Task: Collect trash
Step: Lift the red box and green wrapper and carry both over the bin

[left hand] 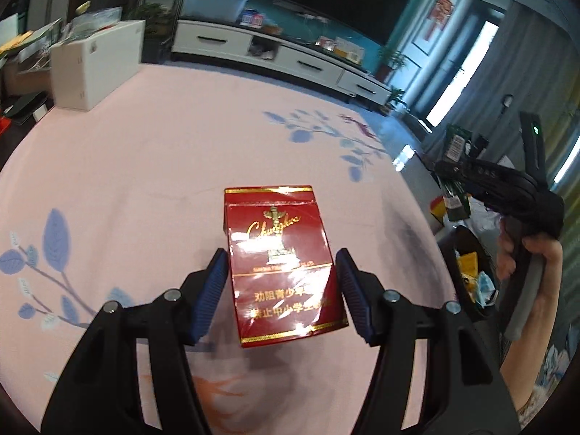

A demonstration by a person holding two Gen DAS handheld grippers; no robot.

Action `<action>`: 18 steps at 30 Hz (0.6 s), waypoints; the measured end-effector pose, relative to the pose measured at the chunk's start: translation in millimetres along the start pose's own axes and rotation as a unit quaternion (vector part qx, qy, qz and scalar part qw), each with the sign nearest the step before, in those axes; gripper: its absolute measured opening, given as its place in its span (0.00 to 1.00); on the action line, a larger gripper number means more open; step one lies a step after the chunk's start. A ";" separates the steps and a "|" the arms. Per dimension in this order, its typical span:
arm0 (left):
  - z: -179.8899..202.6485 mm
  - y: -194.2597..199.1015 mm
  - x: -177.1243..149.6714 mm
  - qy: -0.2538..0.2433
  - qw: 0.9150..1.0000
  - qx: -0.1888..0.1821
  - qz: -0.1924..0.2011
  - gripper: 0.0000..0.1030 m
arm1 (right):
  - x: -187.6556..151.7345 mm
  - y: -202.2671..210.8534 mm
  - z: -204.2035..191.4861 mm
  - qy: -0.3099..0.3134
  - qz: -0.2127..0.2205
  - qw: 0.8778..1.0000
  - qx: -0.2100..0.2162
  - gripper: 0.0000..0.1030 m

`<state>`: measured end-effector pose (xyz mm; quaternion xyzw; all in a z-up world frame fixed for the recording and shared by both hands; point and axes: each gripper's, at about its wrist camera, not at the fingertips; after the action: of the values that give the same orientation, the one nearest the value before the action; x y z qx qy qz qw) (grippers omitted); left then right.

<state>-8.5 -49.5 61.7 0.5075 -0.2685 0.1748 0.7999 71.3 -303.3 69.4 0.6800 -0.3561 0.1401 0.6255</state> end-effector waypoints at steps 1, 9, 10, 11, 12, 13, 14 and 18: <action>9.2 -0.1 -0.9 -0.006 1.000 -0.005 0.000 0.60 | -7.1 14.9 13.8 -0.016 0.009 1.000 -0.003 0.37; 101.2 -3.6 -20.7 -0.083 0.996 -0.042 0.004 0.60 | -59.7 96.1 76.5 -0.063 0.077 0.994 -0.054 0.37; 106.8 -4.2 -24.2 -0.088 0.995 -0.045 0.004 0.60 | -62.2 105.0 80.8 -0.065 0.087 0.992 -0.061 0.37; 118.5 -7.4 -28.4 -0.098 0.994 -0.052 0.001 0.60 | -63.9 111.7 88.0 -0.069 0.096 0.991 -0.066 0.37; 125.3 -11.2 -28.9 -0.103 0.993 -0.056 -0.001 0.60 | -66.0 121.4 98.6 -0.079 0.109 0.989 -0.067 0.37; 137.0 -15.8 -31.1 -0.111 0.992 -0.061 -0.002 0.60 | -67.2 125.2 107.1 -0.088 0.115 0.987 -0.066 0.37; 148.9 -19.4 -33.5 -0.121 0.991 -0.065 -0.002 0.60 | -69.1 129.7 116.6 -0.096 0.119 0.986 -0.068 0.37; 195.3 -43.4 -38.5 -0.141 0.985 -0.097 -0.008 0.60 | -77.4 140.5 156.1 -0.128 0.128 0.978 -0.100 0.37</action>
<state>-64.3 -245.1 73.7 0.4496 -0.3903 0.0677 0.8006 -115.9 -422.6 97.8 0.5750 -0.5295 0.0952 0.6164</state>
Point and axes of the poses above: each gripper's, at about its wrist camera, not at the fingertips, and y roughly against the way its jaws point, z to its right, x to its top, and after that the axes turned 2 degrees about -z, right-handed
